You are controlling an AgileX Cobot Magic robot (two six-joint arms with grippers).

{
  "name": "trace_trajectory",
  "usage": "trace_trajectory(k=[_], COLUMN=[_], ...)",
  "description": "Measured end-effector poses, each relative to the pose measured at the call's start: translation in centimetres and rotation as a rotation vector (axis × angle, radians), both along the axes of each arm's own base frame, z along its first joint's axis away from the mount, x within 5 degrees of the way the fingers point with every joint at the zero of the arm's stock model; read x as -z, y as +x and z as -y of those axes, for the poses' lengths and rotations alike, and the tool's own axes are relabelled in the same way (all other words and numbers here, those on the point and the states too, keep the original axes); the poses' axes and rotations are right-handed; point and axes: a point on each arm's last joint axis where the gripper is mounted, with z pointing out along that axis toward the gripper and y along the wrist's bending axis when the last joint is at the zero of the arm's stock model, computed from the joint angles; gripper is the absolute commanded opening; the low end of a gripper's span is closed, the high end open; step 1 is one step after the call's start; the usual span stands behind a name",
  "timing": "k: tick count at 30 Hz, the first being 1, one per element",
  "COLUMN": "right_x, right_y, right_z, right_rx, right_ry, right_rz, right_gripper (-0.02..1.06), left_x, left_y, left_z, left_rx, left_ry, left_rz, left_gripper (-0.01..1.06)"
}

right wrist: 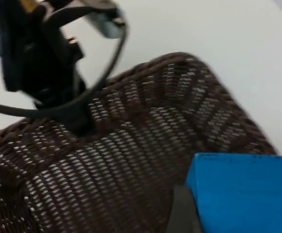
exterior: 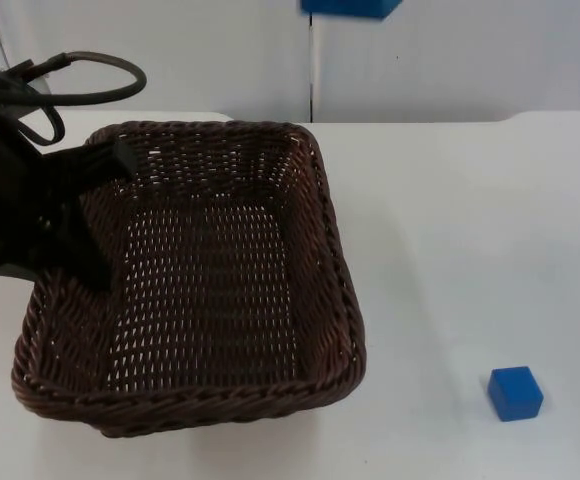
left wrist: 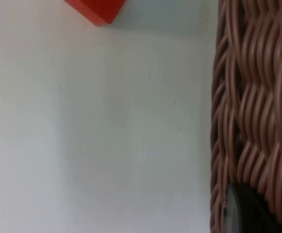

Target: Pick up the basket with the left hand and place the largest block into the basket with the right hand.

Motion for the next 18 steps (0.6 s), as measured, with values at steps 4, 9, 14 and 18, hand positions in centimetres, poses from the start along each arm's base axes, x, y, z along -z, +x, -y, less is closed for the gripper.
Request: trace_trajectory(k=[4, 9, 14, 18], right_x=[2.7, 5.4, 7.8, 9.9], right_y=[0.5, 1.3, 2.5, 3.3], right_z=[-2.5, -4.3, -5.1, -5.6], right_rx=[-0.018, -0.010, 0.018, 0.038], right_ry=[-0.013, -0.017, -0.023, -0.032], right_rz=[-0.017, -0.029, -0.046, -0.060], right_gripper=[0.00, 0.00, 0.00, 0.00], left_x=[0.0, 0.0, 0.0, 0.0], left_y=[0.0, 0.0, 0.0, 0.0], left_z=[0.0, 0.0, 0.0, 0.0], left_rx=[0.000, -0.002, -0.006, -0.006], left_ry=[0.000, -0.001, -0.006, -0.006], left_rz=[0.000, 0.001, 0.001, 0.001], left_gripper=[0.00, 0.00, 0.00, 0.00])
